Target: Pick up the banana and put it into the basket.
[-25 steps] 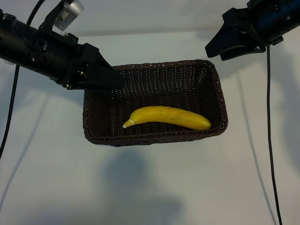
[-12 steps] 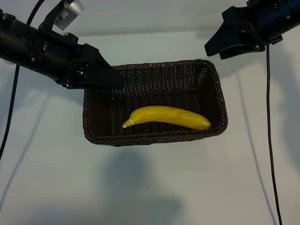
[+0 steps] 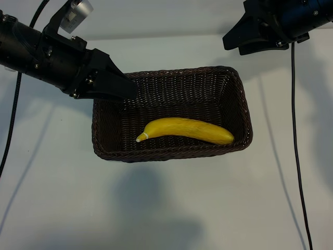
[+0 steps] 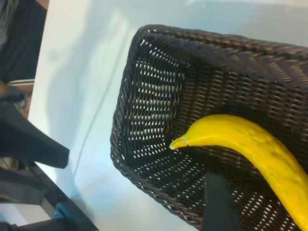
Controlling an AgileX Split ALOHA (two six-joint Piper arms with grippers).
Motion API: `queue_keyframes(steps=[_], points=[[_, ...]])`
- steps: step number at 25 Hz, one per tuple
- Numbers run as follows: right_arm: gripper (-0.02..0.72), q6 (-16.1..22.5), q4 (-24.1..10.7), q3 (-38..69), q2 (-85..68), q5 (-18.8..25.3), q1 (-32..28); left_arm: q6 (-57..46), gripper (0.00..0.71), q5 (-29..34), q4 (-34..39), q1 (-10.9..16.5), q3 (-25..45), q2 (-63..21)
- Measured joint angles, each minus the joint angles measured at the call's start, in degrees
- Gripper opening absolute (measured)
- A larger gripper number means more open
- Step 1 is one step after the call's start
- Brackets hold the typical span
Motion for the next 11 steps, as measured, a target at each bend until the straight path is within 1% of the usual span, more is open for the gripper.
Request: queue_keyframes(steps=[11], points=[[0.445, 0.0, 1.0, 0.0, 0.0, 0.1, 0.0, 0.0, 0.458, 0.0, 0.0, 0.0, 0.0, 0.0]])
